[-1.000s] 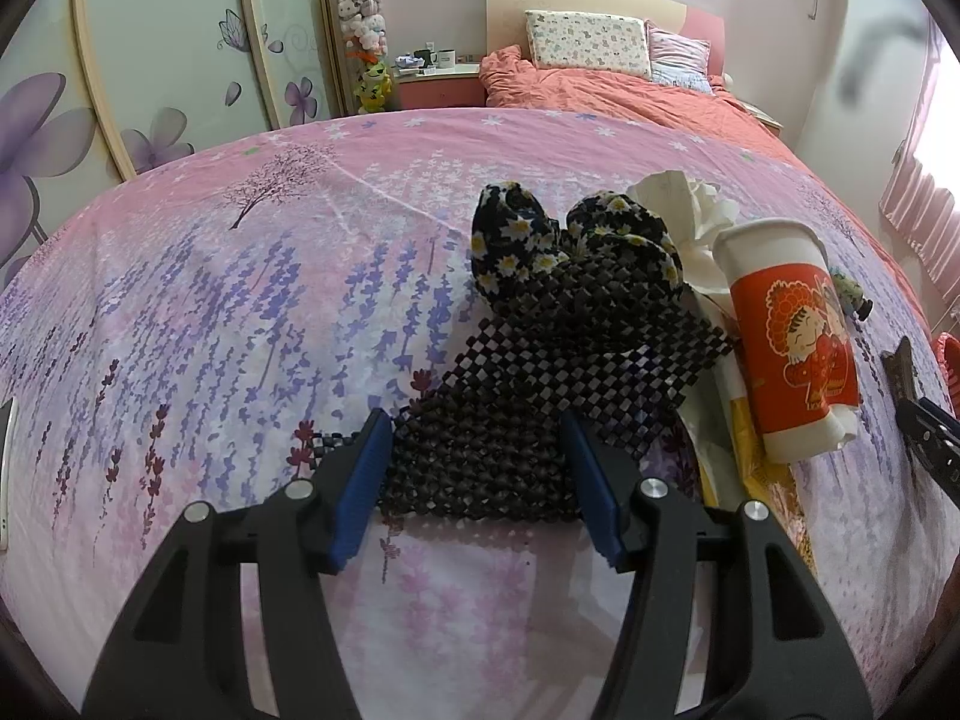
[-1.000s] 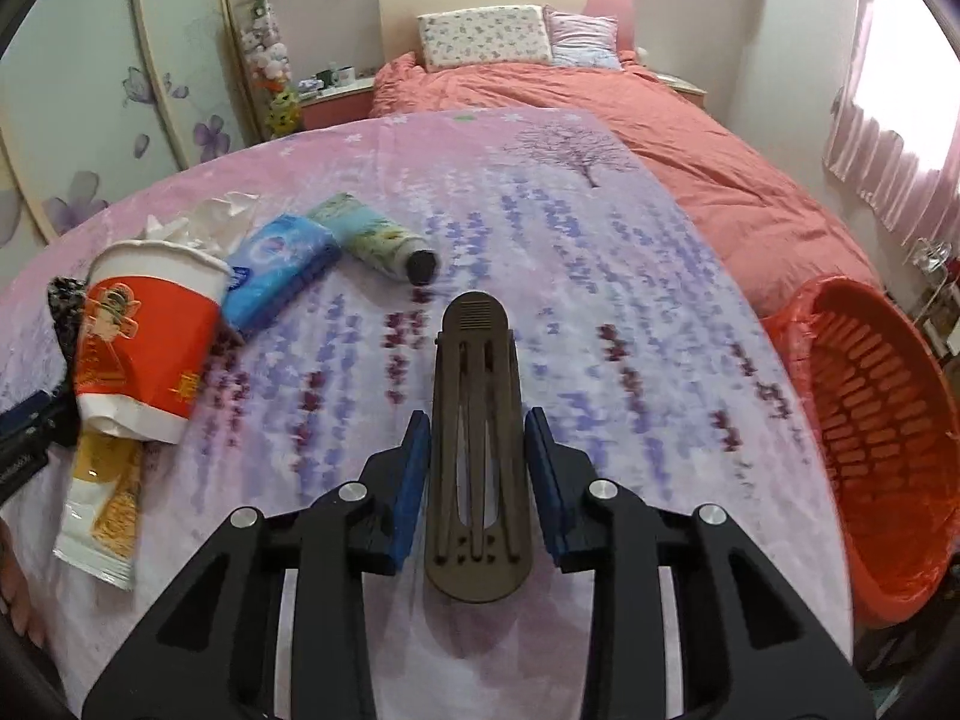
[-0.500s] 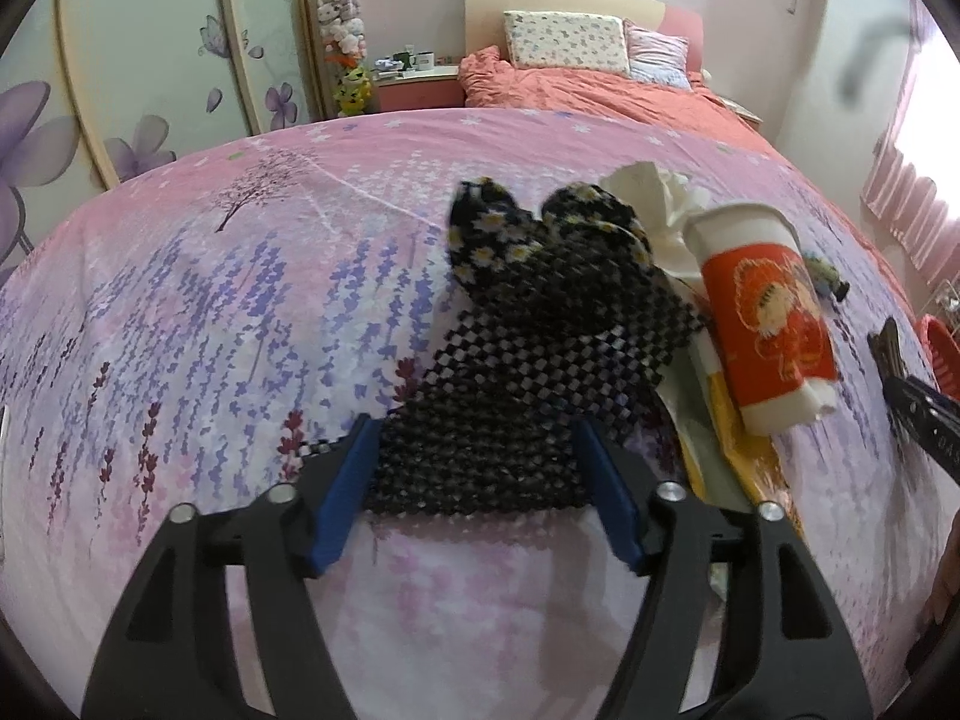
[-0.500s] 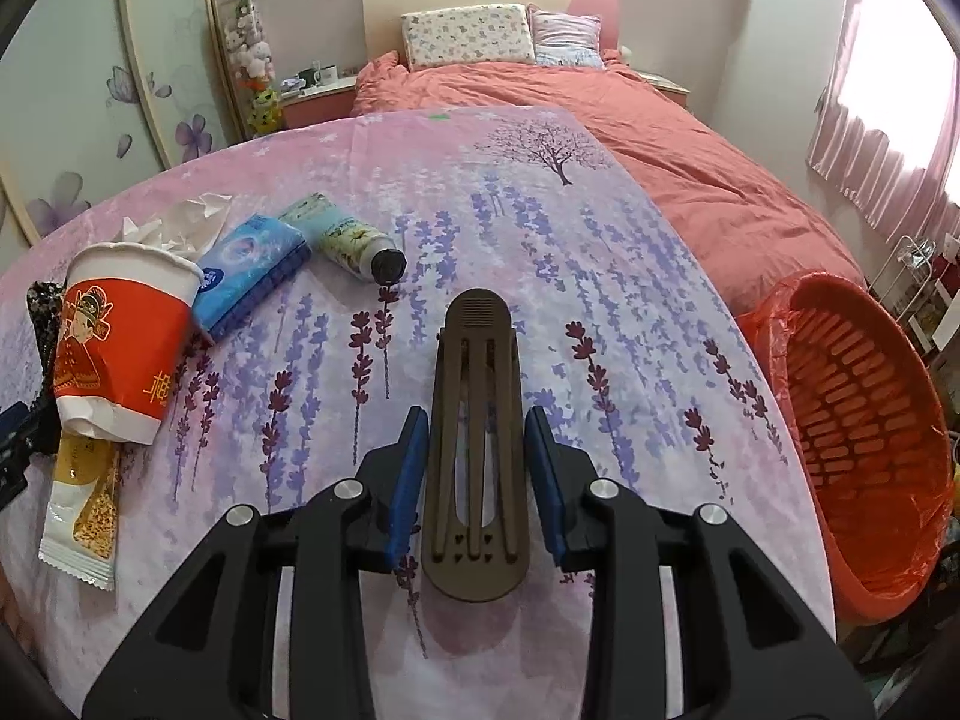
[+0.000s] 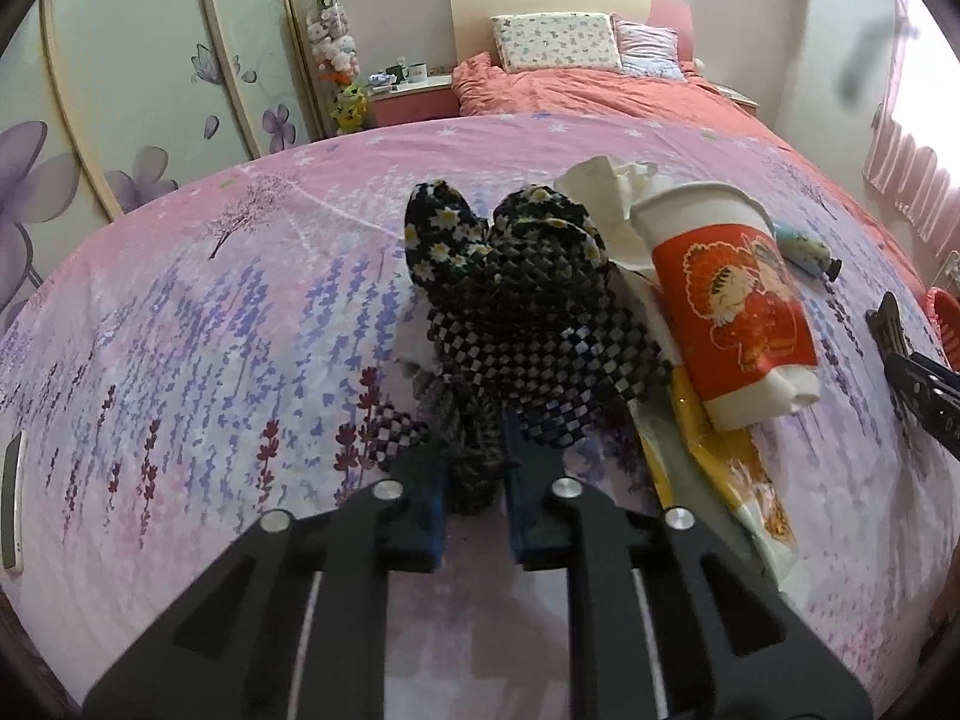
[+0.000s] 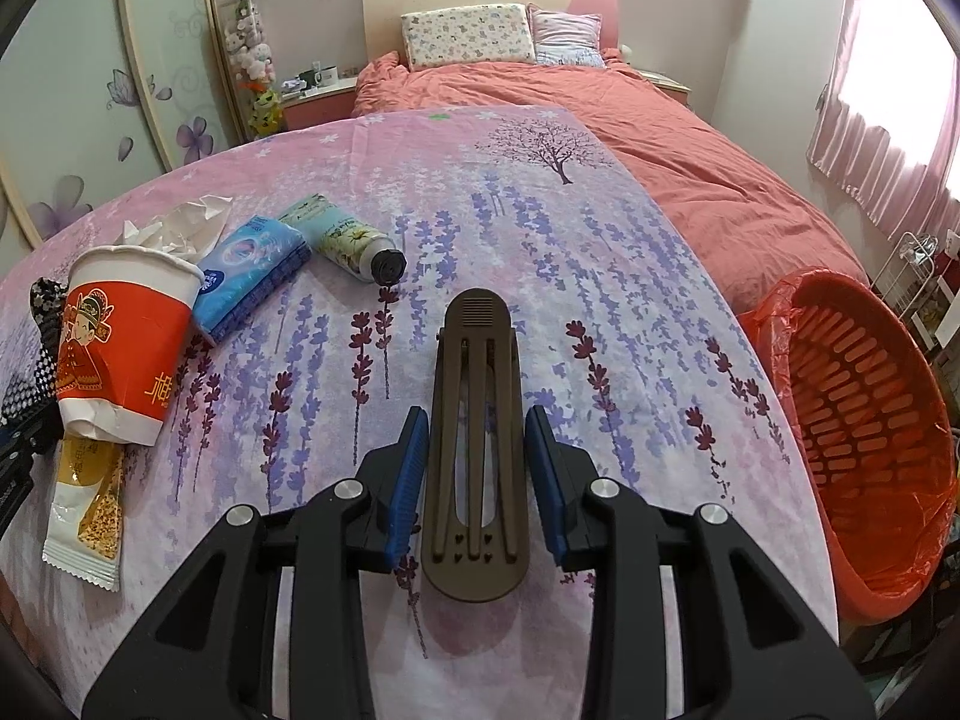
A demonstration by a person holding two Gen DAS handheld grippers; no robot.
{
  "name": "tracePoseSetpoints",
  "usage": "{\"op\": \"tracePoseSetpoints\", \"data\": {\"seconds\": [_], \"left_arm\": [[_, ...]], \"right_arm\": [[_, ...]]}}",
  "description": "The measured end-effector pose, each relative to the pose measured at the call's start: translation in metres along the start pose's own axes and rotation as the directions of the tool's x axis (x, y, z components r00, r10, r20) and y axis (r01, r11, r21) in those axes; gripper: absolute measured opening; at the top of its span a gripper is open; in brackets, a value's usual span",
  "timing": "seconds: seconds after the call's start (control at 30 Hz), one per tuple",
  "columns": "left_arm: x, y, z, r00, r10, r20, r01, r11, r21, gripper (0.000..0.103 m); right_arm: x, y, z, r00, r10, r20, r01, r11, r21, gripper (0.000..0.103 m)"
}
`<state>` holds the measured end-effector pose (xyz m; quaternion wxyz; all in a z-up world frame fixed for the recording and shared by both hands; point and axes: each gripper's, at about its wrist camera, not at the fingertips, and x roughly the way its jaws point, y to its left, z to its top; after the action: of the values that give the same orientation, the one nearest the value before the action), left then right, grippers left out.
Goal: Collect trash
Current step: 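Grasp and lift the black checkered mesh with the left tool while the right tool holds the comb, then carry the comb and mesh over the orange basket and open both tools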
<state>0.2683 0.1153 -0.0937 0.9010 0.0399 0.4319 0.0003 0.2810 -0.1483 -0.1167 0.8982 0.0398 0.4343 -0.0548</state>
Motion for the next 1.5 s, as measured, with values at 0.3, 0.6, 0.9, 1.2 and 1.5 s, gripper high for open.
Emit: {"op": "tracePoseSetpoints", "data": {"seconds": [0.3, 0.6, 0.9, 1.2, 1.5], "left_arm": [[-0.034, 0.029, 0.002, 0.997, -0.057, 0.059, 0.06, 0.996, -0.06, 0.013], [-0.081, 0.04, 0.013, 0.988, -0.014, 0.155, 0.023, 0.998, -0.056, 0.013], [-0.117, 0.005, 0.021, 0.978, -0.033, 0.208, 0.035, 0.999, -0.005, 0.013], [-0.141, -0.042, 0.028, 0.965, -0.105, 0.241, 0.091, 0.993, 0.069, 0.013], [-0.157, -0.098, 0.034, 0.95, -0.179, 0.257, 0.145, 0.979, 0.145, 0.013]], "right_arm": [[-0.001, -0.004, 0.0, 1.0, 0.024, 0.003, -0.024, 1.0, 0.0, 0.033], [-0.026, -0.024, -0.005, 0.996, 0.079, 0.036, -0.081, 0.995, 0.051, 0.033], [-0.084, -0.043, 0.004, 0.98, 0.103, 0.167, -0.115, 0.991, 0.064, 0.033], [-0.127, -0.048, 0.004, 0.96, 0.114, 0.256, -0.125, 0.992, 0.027, 0.033], [-0.154, -0.065, 0.001, 0.943, 0.109, 0.314, -0.12, 0.993, 0.016, 0.033]]}}
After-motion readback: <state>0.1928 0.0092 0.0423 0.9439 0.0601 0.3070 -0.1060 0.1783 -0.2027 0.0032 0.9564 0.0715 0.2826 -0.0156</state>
